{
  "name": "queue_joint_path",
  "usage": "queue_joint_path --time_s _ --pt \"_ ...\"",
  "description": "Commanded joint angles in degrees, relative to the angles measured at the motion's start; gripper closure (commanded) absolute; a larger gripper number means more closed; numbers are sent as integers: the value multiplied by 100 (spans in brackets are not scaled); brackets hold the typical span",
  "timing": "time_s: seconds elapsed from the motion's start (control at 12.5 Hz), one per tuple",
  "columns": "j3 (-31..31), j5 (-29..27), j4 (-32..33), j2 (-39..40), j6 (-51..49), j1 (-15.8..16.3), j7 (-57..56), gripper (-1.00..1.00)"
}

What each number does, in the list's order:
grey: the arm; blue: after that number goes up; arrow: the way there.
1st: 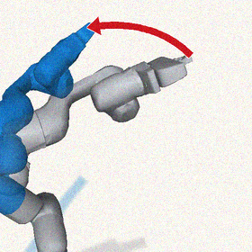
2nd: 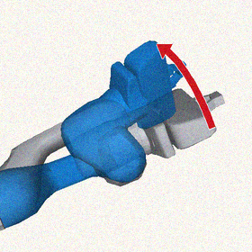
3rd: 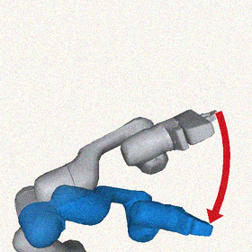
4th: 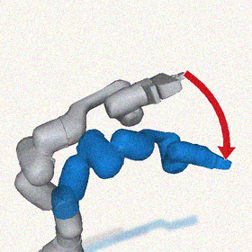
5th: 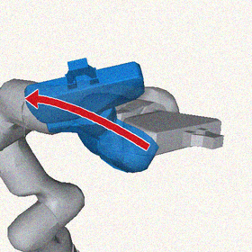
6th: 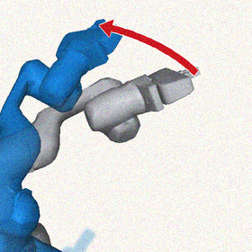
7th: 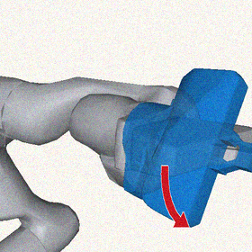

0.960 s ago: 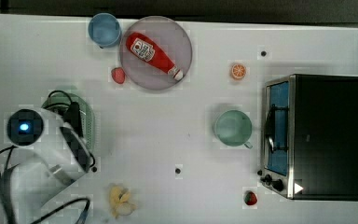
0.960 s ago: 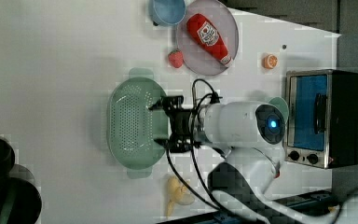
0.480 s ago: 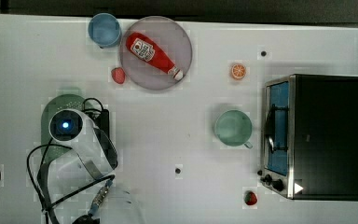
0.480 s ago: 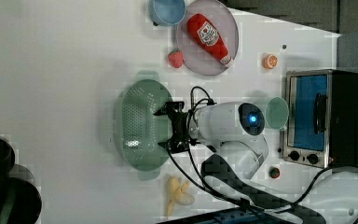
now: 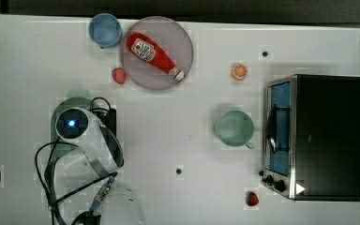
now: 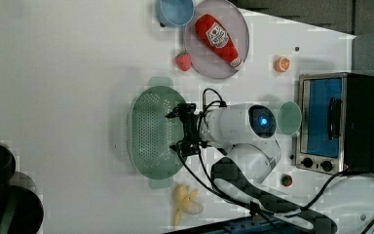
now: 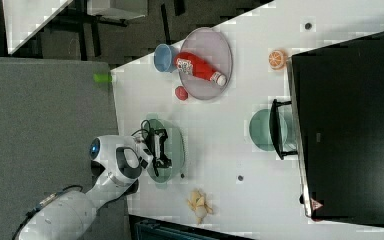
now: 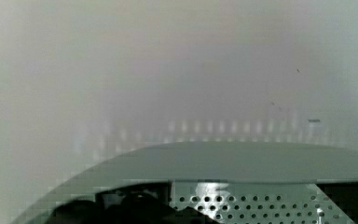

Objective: Drag strainer left to right.

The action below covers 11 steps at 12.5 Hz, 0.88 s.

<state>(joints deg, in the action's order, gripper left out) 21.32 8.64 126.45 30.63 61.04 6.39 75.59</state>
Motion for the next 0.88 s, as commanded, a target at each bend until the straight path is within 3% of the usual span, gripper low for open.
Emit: queue_joint_path --time_s 0.08,0.88 --pt "-177 49 265 -346 72 -36 235 -100" --pt "-1236 64 915 -887 77 -198 -875 -100"
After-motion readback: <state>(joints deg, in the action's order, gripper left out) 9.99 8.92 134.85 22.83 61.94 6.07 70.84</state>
